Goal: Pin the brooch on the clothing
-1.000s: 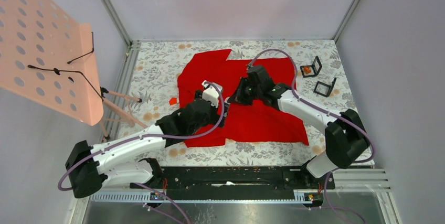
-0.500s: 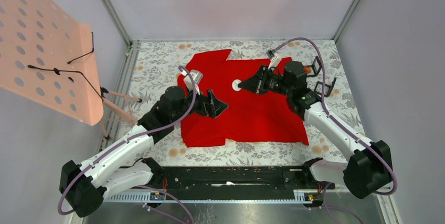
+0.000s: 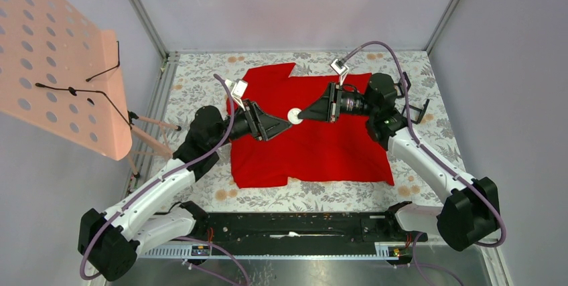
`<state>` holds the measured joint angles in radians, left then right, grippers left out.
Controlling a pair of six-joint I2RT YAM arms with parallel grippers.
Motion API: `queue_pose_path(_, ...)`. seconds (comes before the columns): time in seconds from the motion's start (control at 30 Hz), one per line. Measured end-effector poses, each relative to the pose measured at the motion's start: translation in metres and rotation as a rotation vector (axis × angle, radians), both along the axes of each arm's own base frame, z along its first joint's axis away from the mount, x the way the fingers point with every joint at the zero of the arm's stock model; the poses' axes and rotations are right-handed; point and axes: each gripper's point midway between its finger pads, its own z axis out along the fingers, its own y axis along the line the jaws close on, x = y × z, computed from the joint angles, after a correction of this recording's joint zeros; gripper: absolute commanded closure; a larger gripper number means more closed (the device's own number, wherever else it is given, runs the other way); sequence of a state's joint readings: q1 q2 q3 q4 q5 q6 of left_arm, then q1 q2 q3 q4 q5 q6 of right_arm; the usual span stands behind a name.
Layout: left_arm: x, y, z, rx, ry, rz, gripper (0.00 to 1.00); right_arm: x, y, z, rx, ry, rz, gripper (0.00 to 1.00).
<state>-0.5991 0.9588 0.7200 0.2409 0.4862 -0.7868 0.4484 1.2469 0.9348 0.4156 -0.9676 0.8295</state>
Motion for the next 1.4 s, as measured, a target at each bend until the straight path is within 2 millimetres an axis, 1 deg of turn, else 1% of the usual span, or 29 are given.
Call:
queue_pose_path(0.07, -0.001, 0.0, 0.002, -0.016, 0.001, -0.007, 0.53, -0.005, 0.0, 0.004, 0.008, -0.001, 0.031, 1.0)
queue_pose_path(0.13, -0.002, 0.0, 0.004, -0.029, 0.003, -0.014, 0.55, -0.008, 0.001, 0.006, 0.012, -0.001, 0.053, 1.0)
queue_pose_path(0.3, -0.004, -0.001, 0.008, -0.05, -0.001, -0.03, 0.59, -0.013, 0.001, 0.002, 0.007, 0.027, 0.095, 1.0)
queue_pose_path(0.53, -0.008, -0.002, 0.01, -0.055, -0.002, -0.053, 0.65, -0.016, 0.001, -0.001, 0.004, 0.04, 0.123, 1.0)
queue_pose_path(0.73, -0.008, -0.006, 0.01, -0.061, -0.003, -0.074, 0.71, -0.016, 0.001, -0.002, 0.002, 0.047, 0.125, 1.0)
queue_pose_path(0.9, -0.01, -0.007, 0.011, -0.071, -0.002, -0.089, 0.83, -0.015, 0.001, -0.003, 0.001, 0.049, 0.125, 1.0)
queue_pose_path(1.03, -0.013, -0.008, 0.014, -0.084, -0.003, -0.109, 1.0, -0.015, 0.001, -0.004, -0.001, 0.053, 0.128, 1.0)
queue_pose_path(1.07, -0.014, -0.008, 0.013, -0.087, 0.001, -0.113, 1.0, -0.016, 0.001, -0.004, -0.001, 0.053, 0.131, 0.97)
queue_pose_path(1.17, -0.015, -0.01, 0.013, -0.099, 0.011, -0.126, 1.0, -0.015, 0.001, -0.005, -0.007, 0.05, 0.128, 0.8)
queue_pose_path(1.23, -0.015, -0.01, 0.011, -0.103, 0.017, -0.127, 1.0, -0.015, 0.001, -0.006, -0.015, 0.058, 0.128, 0.73)
queue_pose_path(1.3, -0.015, -0.01, 0.009, -0.105, 0.018, -0.126, 1.0, -0.014, 0.001, -0.008, -0.021, 0.068, 0.126, 0.69)
queue_pose_path(1.4, -0.014, -0.01, 0.005, -0.102, 0.03, -0.122, 1.0, -0.014, 0.001, -0.009, -0.024, 0.07, 0.122, 0.68)
